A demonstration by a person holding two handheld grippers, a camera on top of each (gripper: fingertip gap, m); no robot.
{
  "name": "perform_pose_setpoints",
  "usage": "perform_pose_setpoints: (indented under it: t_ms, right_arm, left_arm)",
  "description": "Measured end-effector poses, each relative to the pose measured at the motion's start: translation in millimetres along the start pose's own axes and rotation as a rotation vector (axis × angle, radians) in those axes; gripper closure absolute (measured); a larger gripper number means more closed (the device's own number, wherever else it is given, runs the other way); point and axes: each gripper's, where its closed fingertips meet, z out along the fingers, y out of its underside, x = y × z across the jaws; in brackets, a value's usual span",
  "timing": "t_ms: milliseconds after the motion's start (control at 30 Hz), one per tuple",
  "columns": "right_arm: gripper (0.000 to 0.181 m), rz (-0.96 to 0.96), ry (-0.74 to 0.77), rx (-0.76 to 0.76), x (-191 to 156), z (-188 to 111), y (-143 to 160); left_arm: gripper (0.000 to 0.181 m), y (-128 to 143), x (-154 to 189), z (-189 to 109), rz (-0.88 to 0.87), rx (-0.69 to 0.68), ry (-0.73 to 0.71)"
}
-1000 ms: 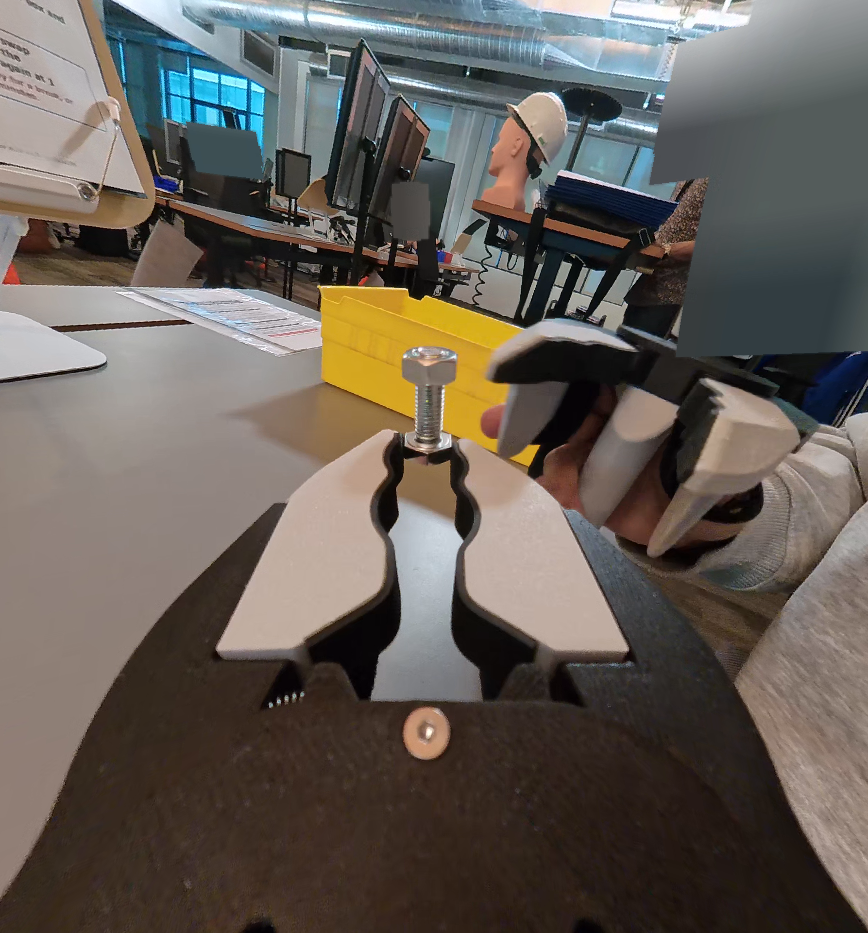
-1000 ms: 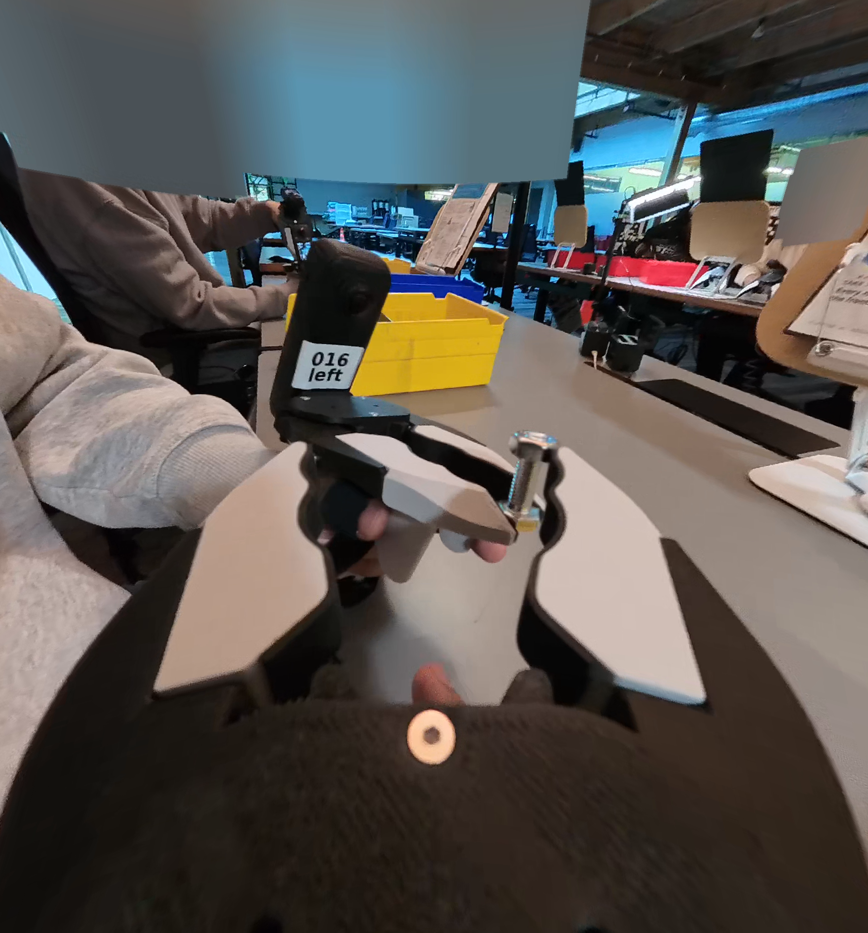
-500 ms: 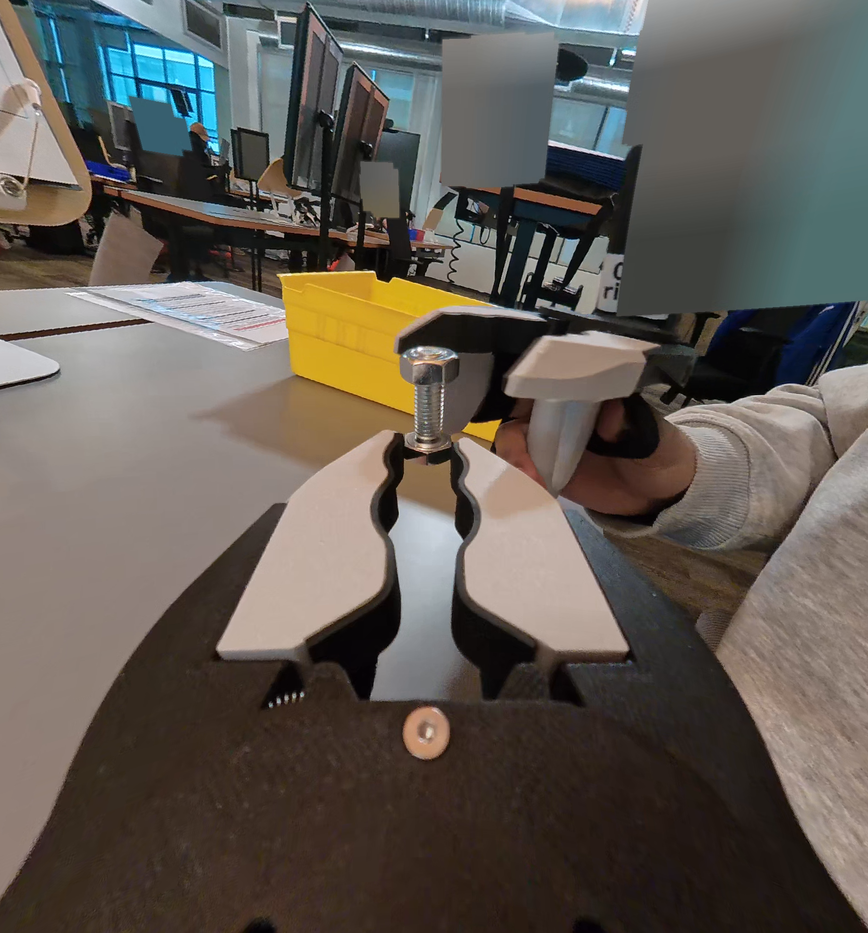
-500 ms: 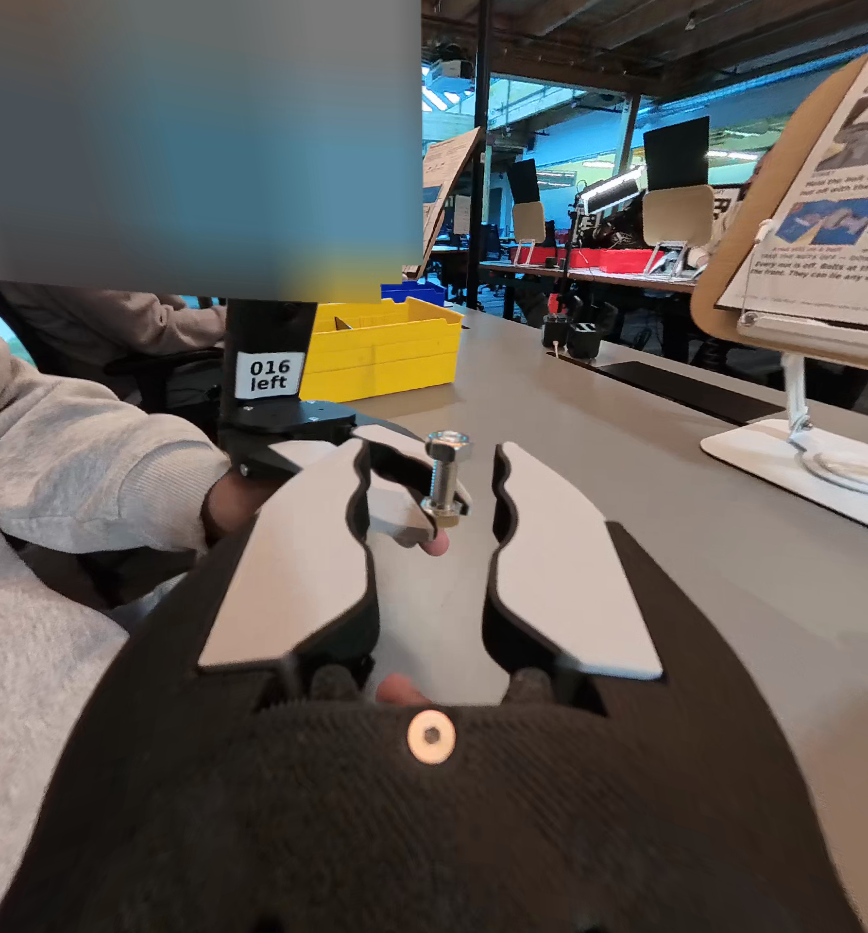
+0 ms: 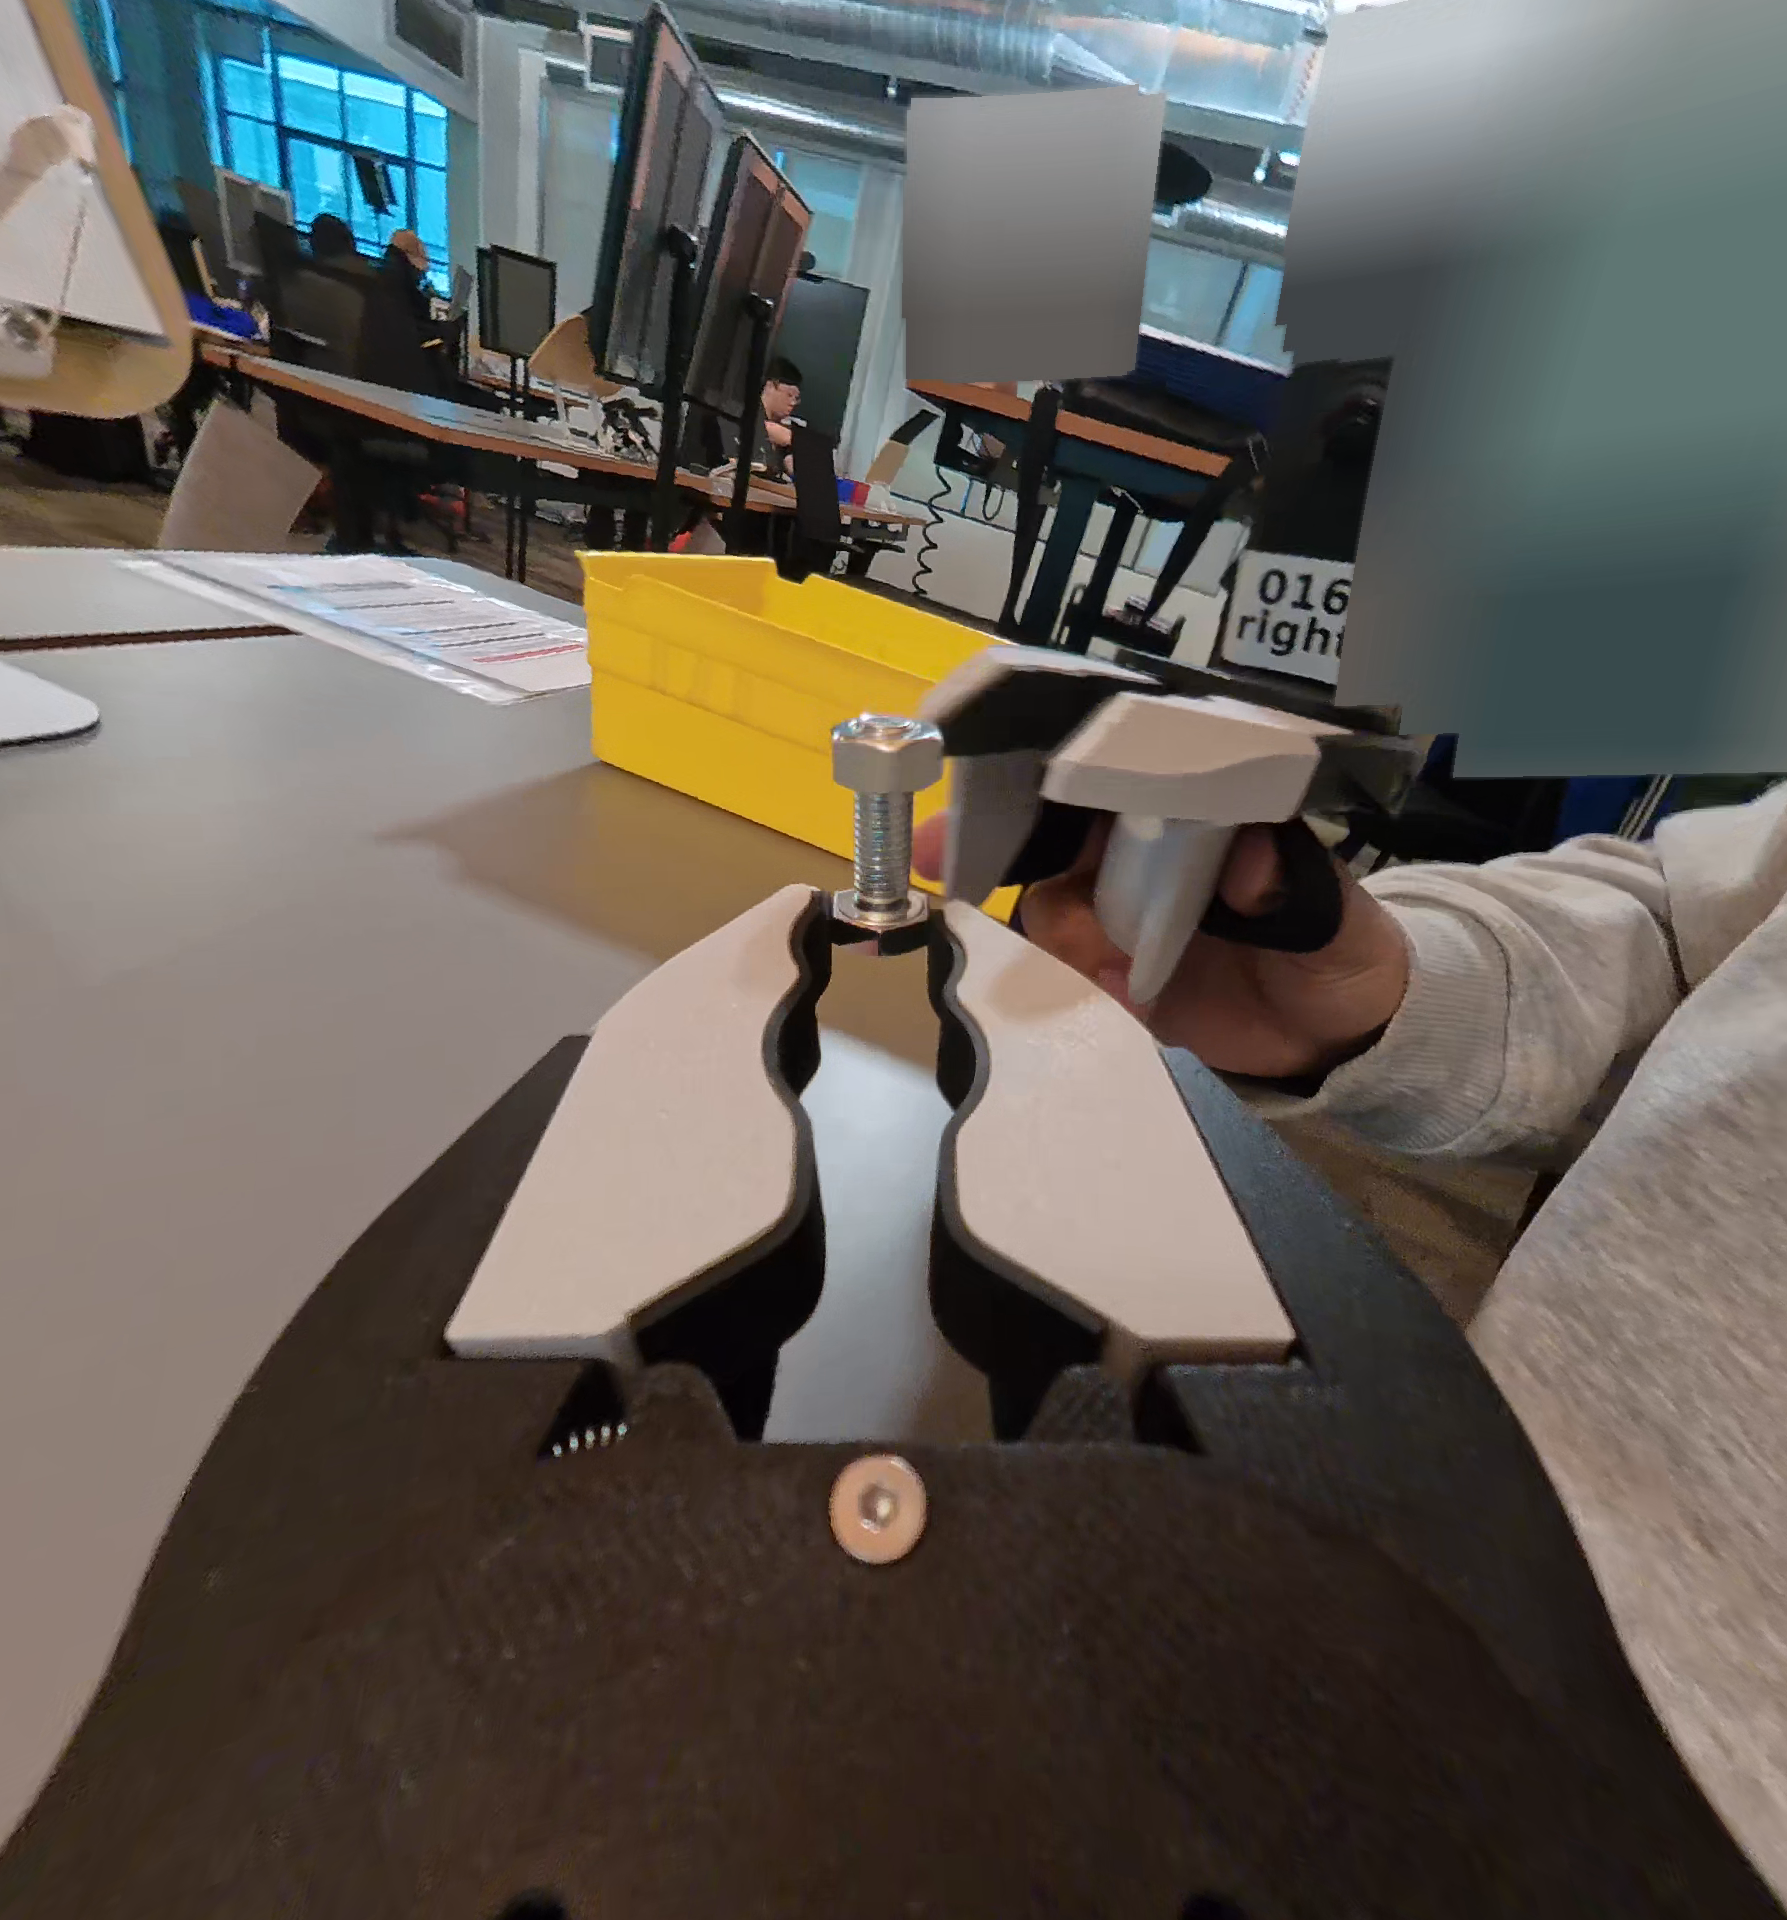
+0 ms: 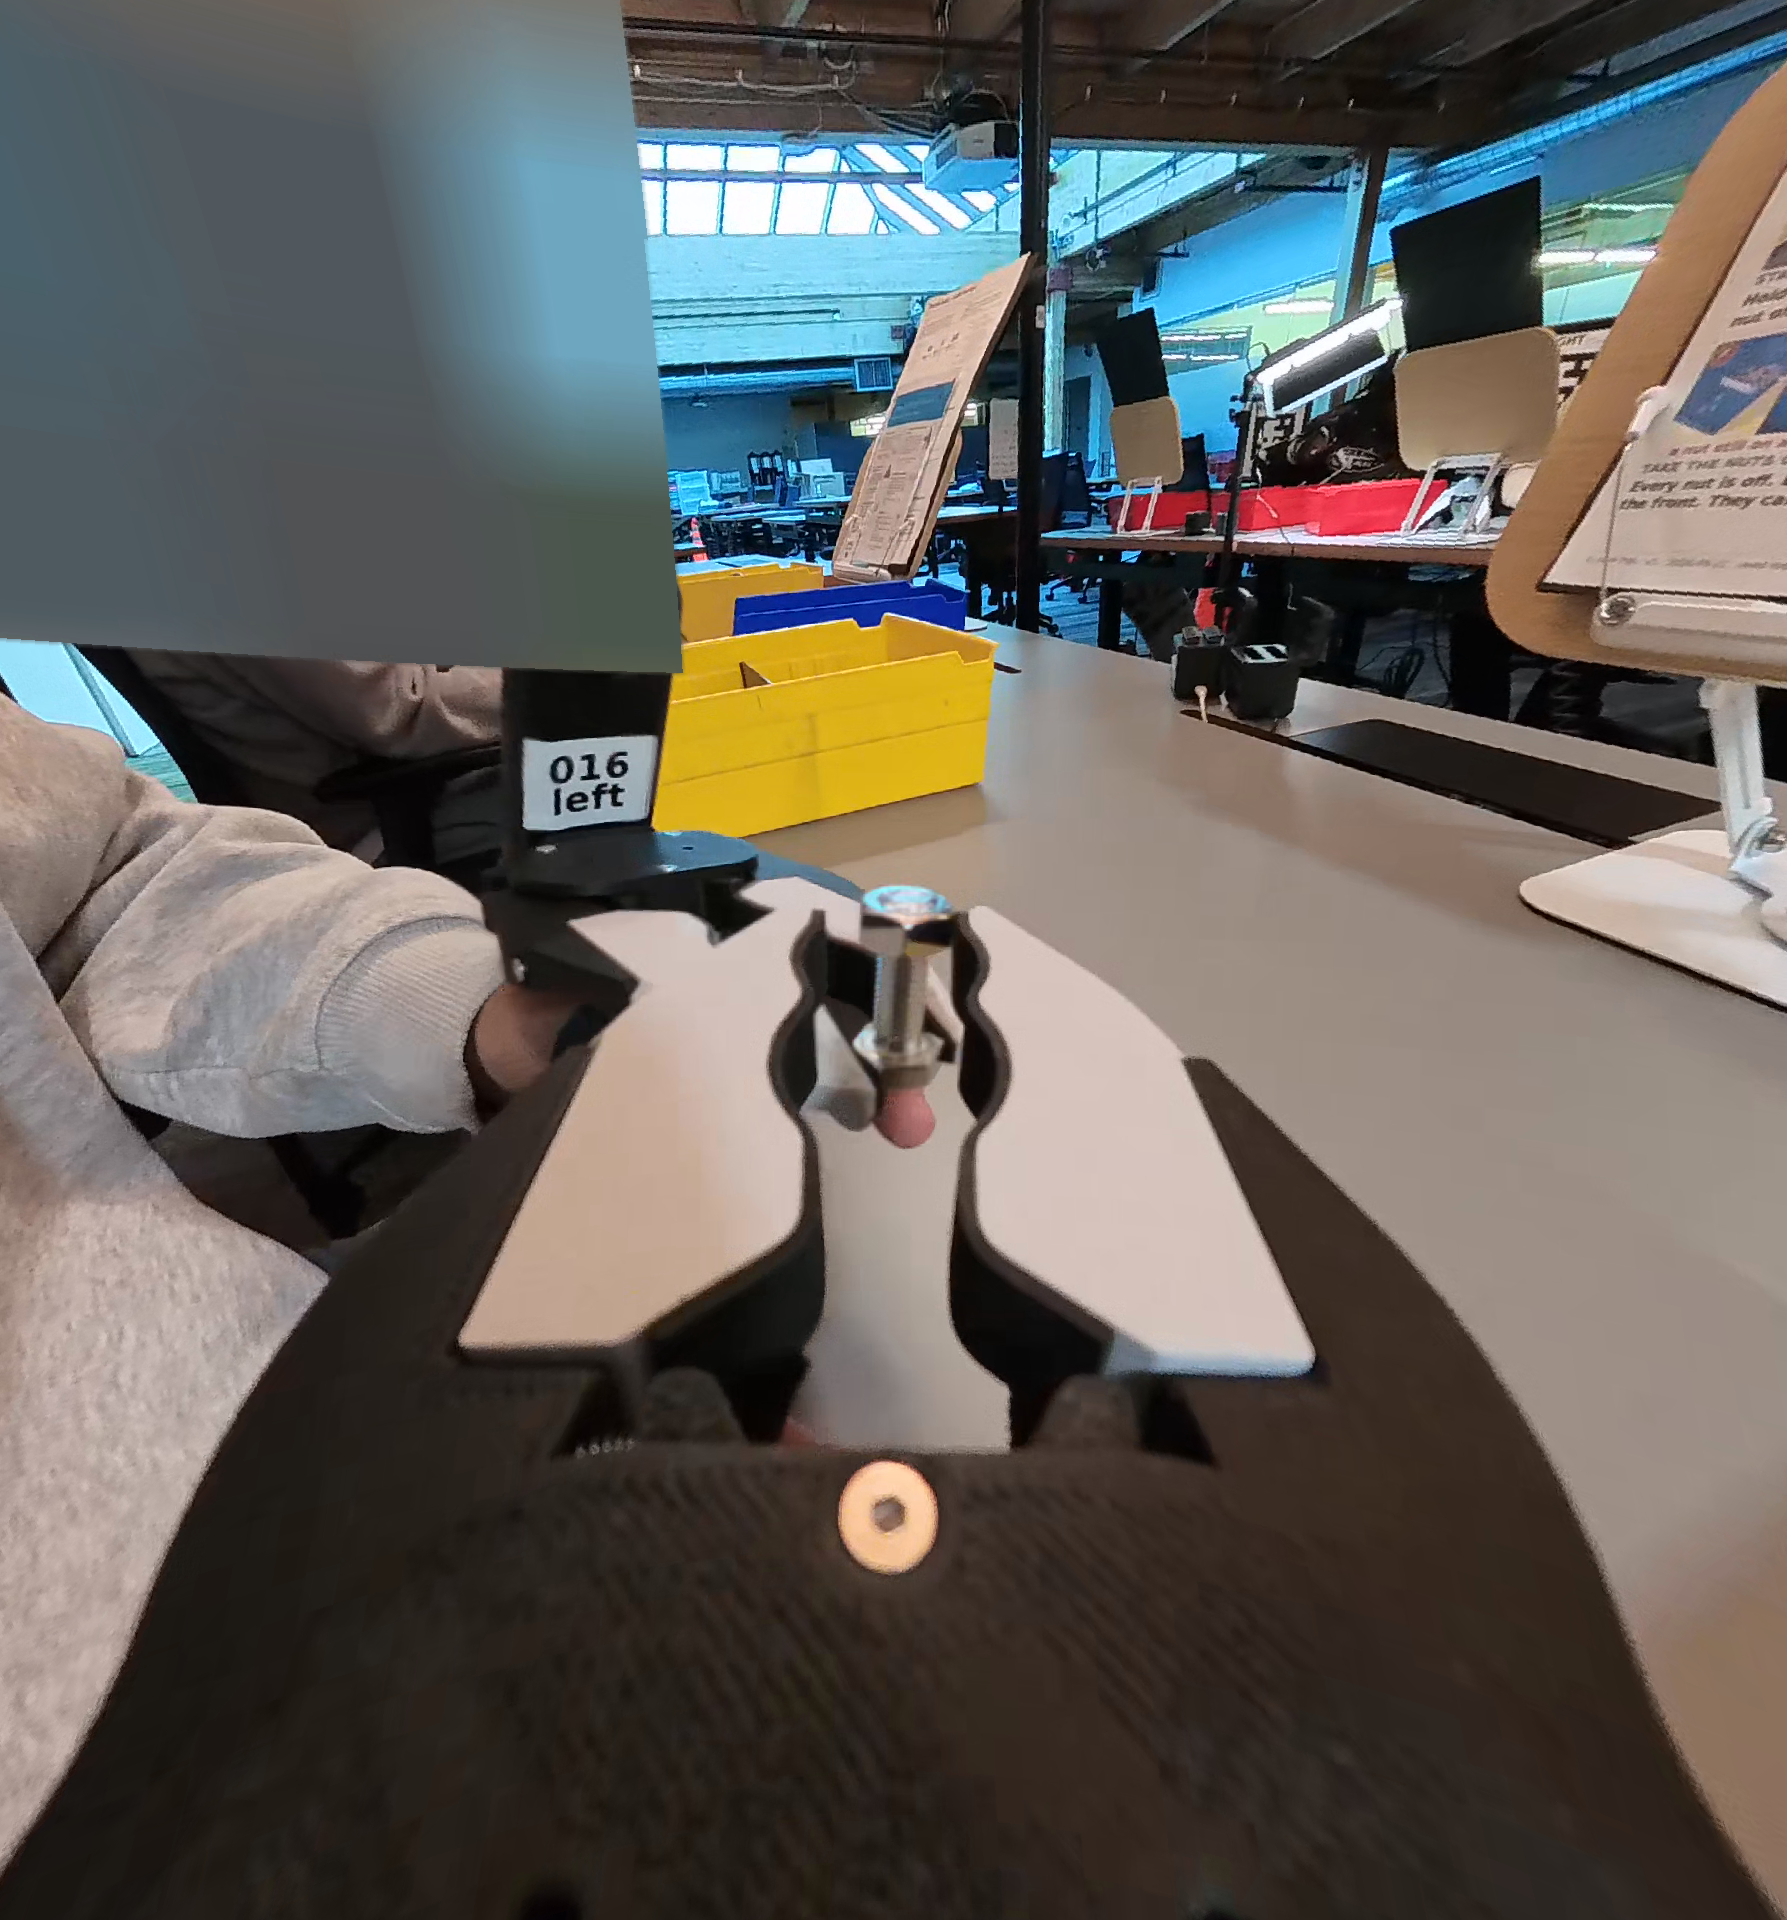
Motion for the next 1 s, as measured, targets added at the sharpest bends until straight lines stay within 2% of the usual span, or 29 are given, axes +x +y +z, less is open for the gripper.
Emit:
perform_pose_setpoints:
  t_ms: [167, 333, 400, 500, 567, 633, 833, 1000]
  right_arm:
    - [0.167, 0.011, -0.047, -0.001, -8.1, -0.6, -2.2]
    - [0.137, 0.015, 0.017, 0.027, 3.6, 0.7, -3.1]
    - [0.135, 0.032, 0.001, 0.010, 1.8, 2.5, 0.7]
    - [0.149, 0.018, -0.035, -0.010, -5.2, 1.8, 1.4]
    - [0.179, 0.002, -0.069, -0.010, -11.6, -2.2, -2.4]
    - [0.181, -0.002, -0.063, 0.000, -12.0, -3.5, -5.7]
    - [0.142, -0.013, -0.001, 0.003, -2.0, 2.1, -0.4]
    - [0.139, -0.024, -0.006, -0.026, -4.2, 5.3, 5.3]
  left_arm:
    - [0.162, -0.5, -5.5, -0.7, -0.042, 0.006, -0.011]
    - [0.163, 1.4, 2.7, 1.5, 0.013, -0.013, 0.011]
    - [0.163, 2.3, 4.2, 2.2, 0.022, -0.020, 0.015]
    - [0.162, 2.3, 2.8, 2.1, 0.010, -0.020, 0.010]
    - [0.162, 1.9, 0.2, 1.6, -0.008, -0.016, 0.005]
    - [0.162, 1.4, -0.9, 1.1, -0.015, -0.010, 0.002]
    - [0.163, 3.5, 3.9, 2.8, 0.009, -0.028, 0.017]
    - [0.163, 5.6, 7.0, 4.0, 0.016, -0.045, 0.029]
